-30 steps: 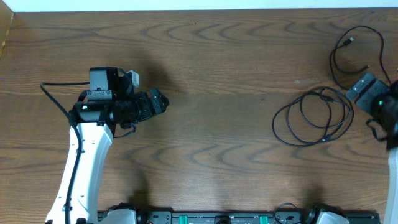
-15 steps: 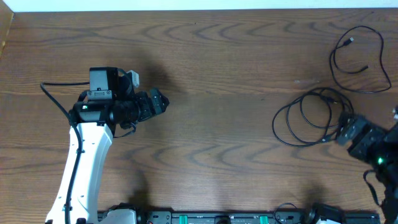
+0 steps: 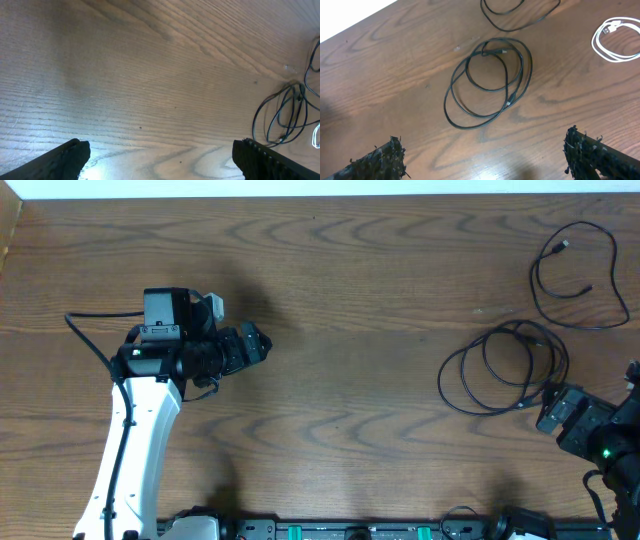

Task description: Untangle cables

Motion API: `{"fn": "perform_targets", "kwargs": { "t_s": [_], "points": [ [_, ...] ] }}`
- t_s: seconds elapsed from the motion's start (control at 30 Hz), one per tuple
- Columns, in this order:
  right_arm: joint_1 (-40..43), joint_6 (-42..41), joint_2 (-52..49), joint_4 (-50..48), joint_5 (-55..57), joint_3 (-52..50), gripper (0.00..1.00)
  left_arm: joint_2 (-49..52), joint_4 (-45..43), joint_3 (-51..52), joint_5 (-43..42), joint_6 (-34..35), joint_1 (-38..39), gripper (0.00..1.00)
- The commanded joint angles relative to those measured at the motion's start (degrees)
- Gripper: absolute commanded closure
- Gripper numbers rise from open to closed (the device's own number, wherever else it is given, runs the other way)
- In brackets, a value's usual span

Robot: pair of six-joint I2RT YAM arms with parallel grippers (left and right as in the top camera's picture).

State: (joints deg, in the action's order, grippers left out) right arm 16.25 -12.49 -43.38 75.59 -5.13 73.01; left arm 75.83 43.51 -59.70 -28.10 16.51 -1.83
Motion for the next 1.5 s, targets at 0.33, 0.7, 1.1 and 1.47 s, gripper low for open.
{"fn": "perform_targets", "kwargs": {
  "t_s": [0.33,0.7,1.1,1.47],
  "points": [
    [-0.2,7.0,4.9,-1.5,-10.1,-2.7,0.01,-0.7,0.2,-0.3,0.5,-0.1,-0.2,0.02],
    [-0.2,9.8,20.7,-17.4,-19.7,-18.5,0.01,-0.7,0.2,-0.3,0.5,-0.1,-0.2,0.03],
    [-0.2,9.1,31.8,-40.7,-27.5,-40.6,0.01,-0.7,0.2,-0.3,0.5,-0.1,-0.2,0.03],
    [-0.2,7.9,32.4,-56.5,-31.3,-50.7,0.01,-0.7,0.2,-0.3,0.5,-0.1,-0.2,0.03]
  ]
}}
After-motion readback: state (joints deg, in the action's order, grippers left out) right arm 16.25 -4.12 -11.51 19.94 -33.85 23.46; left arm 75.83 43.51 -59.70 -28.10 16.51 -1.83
